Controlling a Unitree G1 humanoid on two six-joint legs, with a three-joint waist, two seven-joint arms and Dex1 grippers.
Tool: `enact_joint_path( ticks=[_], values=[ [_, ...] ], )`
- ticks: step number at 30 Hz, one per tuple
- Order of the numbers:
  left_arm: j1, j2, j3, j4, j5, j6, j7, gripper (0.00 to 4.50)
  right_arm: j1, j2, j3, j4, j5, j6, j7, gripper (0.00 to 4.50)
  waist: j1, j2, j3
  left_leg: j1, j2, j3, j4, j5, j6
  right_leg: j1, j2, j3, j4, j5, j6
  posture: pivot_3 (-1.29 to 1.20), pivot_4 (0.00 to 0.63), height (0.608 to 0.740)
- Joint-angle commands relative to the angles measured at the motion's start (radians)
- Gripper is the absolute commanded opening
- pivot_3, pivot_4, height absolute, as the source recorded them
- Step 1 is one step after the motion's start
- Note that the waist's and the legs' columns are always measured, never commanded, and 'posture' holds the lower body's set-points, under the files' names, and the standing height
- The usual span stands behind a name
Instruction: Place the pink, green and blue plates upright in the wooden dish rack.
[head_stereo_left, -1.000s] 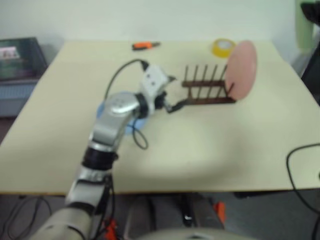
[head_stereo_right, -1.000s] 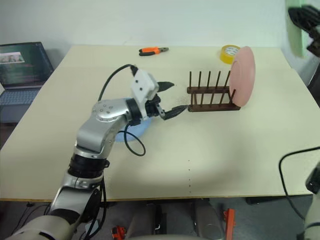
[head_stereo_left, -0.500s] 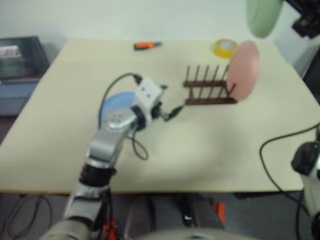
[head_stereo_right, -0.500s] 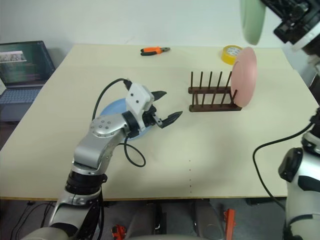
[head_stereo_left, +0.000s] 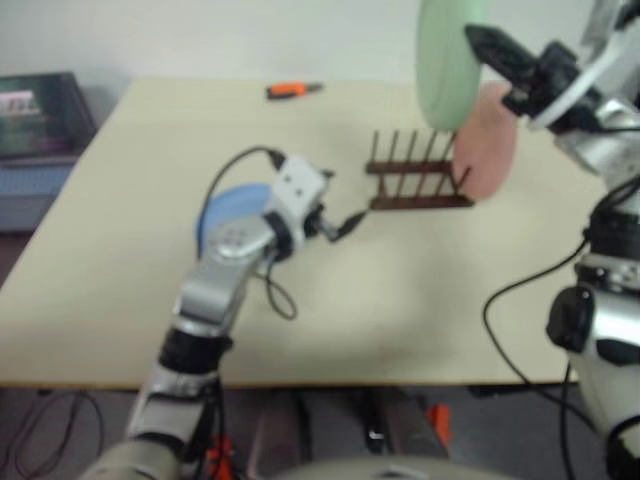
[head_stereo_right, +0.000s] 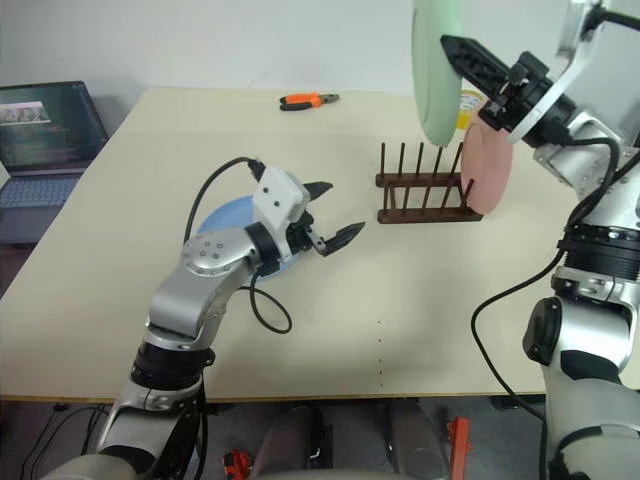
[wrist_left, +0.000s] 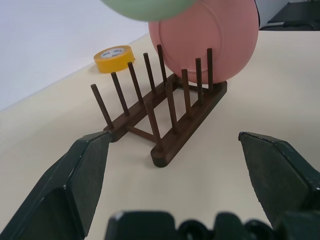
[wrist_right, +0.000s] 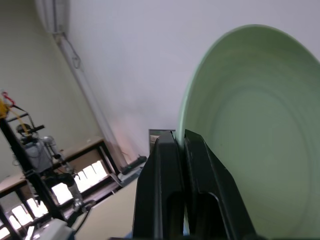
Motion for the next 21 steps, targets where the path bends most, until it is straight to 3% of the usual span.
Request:
enact_joint_path(
  ticks=[1, 21],
  values=[
    [0.003, 0.000, -0.010, -0.047, 0.010, -0.012, 0.013, 4.50, -0.031, 0.001, -0.006, 0.021, -0.022, -0.047, 0.020, 0.02, 0.000, 0.000, 0.000, 0.000, 0.000, 0.000, 0.000, 0.000, 0.000, 0.000, 0.000, 0.000, 0.000, 0.000, 0.000, 0.00, 0.150, 0.740],
    [0.006, -0.004, -0.025, -0.053, 0.017, -0.013, 0.018, 4.50, -0.029, 0.031, 0.000, 0.141, -0.110, -0.107, 0.035, 0.02, 0.000, 0.000, 0.000, -0.001, 0.000, 0.000, 0.000, 0.000, 0.000, 0.000, 0.000, 0.000, 0.000, 0.000, 0.000, 0.00, 0.150, 0.740]
  ],
)
